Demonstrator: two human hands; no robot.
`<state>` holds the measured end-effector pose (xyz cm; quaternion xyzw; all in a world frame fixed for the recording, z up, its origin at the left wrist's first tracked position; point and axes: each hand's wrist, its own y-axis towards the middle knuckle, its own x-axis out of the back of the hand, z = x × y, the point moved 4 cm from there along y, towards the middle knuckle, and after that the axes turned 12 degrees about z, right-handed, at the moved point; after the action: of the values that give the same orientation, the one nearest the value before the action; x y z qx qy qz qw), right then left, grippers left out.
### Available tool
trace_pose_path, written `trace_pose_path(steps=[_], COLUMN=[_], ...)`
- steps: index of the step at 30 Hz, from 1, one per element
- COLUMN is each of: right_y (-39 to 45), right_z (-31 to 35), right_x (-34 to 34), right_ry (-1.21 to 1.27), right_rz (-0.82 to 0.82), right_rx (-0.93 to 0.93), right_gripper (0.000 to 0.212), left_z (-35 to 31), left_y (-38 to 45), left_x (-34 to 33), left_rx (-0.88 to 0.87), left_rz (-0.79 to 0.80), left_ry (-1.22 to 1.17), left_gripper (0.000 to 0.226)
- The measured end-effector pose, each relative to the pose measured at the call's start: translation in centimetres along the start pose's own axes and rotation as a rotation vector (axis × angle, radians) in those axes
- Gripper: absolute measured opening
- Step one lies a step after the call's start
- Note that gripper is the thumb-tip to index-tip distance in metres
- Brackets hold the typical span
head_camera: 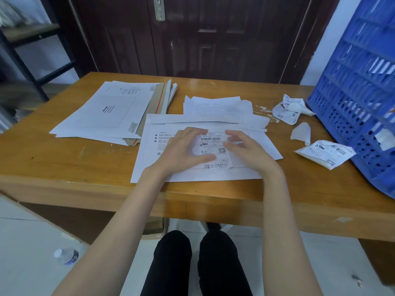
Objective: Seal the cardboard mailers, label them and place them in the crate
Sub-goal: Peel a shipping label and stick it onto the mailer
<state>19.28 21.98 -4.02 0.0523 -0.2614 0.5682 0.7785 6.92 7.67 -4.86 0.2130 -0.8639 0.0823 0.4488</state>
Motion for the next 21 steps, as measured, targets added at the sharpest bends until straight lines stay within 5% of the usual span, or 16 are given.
trace_pose_path(steps=[5,14,19,21], right_y=[1.7,2.4,0.1,-1.1], right_z=[0.4,0.2,-0.3,-0.3], right_x=[-1.5,-1.4,-0.6,-1.4], right_ry=[-0.544,-0.532,-0.226,-0.352], right_rz=[-0.269,-0.255,-0.151,-0.178], right_rx=[-0.133,-0.205,-0.049,-0.003], right_gripper=[0.038,0.043,0.053,0.050], left_z=[0.7,0.7,0.4,0.5], left_y=[0.0,1.0,1.4,1.3], left_x=[-1.2,-0.7,-0.1,-0.3], left_rx=[0.140,0.250,0.281,0.288], left_rz=[-0.031,-0.026,0.069,0.074], left_ry=[0.201,0.225,0.199,0.191], left_gripper=[0.045,0.048,0.052,0.053])
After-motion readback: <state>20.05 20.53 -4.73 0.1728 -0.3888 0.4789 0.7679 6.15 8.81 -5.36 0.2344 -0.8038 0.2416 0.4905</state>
